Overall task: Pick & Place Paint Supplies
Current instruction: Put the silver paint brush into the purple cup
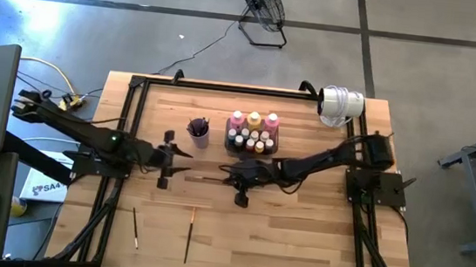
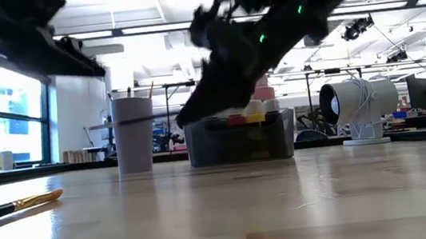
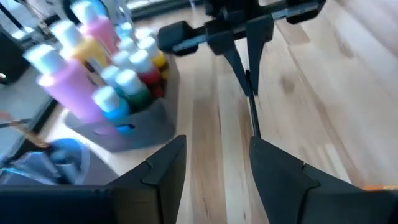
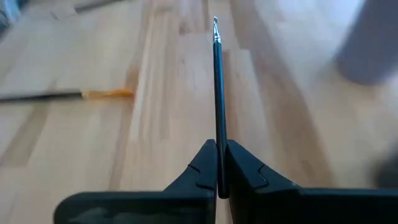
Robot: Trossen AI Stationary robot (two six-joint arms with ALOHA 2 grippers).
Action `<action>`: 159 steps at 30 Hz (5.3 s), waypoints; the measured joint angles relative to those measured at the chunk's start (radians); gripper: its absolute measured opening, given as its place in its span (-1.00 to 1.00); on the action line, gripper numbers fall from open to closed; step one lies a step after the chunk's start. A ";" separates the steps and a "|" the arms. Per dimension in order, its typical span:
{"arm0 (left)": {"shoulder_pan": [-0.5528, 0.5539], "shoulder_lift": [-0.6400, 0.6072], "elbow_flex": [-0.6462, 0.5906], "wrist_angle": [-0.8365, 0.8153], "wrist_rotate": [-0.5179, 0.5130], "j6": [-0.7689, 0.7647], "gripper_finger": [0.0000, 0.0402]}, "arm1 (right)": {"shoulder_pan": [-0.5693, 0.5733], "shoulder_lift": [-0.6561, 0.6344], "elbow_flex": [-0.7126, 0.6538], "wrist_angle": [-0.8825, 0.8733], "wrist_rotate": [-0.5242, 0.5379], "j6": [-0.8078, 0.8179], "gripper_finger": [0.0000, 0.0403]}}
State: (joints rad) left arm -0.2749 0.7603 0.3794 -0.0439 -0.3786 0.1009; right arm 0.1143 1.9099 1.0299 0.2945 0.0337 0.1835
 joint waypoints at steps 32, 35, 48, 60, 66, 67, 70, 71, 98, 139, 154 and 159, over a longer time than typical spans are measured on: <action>0.000 -0.311 0.000 0.375 0.324 0.031 -0.15 | 0.151 -0.216 -0.001 0.419 0.301 -0.479 -0.98; 0.000 -0.221 0.000 0.490 0.311 0.056 -0.15 | 0.147 -0.202 -0.001 0.430 0.302 -0.488 -0.98; 0.000 0.024 0.000 0.807 0.273 0.085 -0.15 | 0.146 -0.199 -0.001 0.444 0.305 -0.522 -0.98; 0.000 0.074 0.000 0.892 0.273 0.075 -0.15 | 0.138 -0.199 -0.001 0.443 0.313 -0.528 -0.98; 0.000 0.074 0.000 0.908 0.273 0.075 -0.30 | 0.136 -0.199 -0.001 0.443 0.336 -0.528 -0.98; 0.000 0.074 0.000 0.908 0.273 0.075 -0.35 | 0.134 -0.199 -0.001 0.443 0.334 -0.528 -0.98; 0.000 0.074 0.000 0.905 0.273 0.075 -0.53 | 0.133 -0.199 -0.001 0.443 0.335 -0.528 -0.98; 0.000 0.074 0.000 0.907 0.273 0.075 -0.60 | 0.133 -0.199 -0.001 0.443 0.335 -0.528 -0.98; -0.001 0.041 0.000 0.865 0.104 0.166 -0.97 | 0.176 -0.257 0.000 0.312 0.470 -0.469 -0.39; 0.001 -0.215 0.000 0.218 -0.491 0.109 -0.97 | -0.111 -0.564 -0.446 0.271 -0.113 -0.238 -0.98; 0.160 -0.213 0.000 0.089 -0.355 -0.102 -0.97 | -0.121 -0.873 -0.644 0.324 -0.036 -0.243 -0.98; 0.293 -0.178 0.000 0.056 -0.203 -0.171 -0.97 | -0.121 -0.875 -0.662 0.321 -0.023 -0.241 -0.98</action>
State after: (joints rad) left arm 0.0182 0.5819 0.3796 0.0120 -0.5820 -0.0703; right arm -0.0067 1.0348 0.3683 0.6157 0.0105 -0.0574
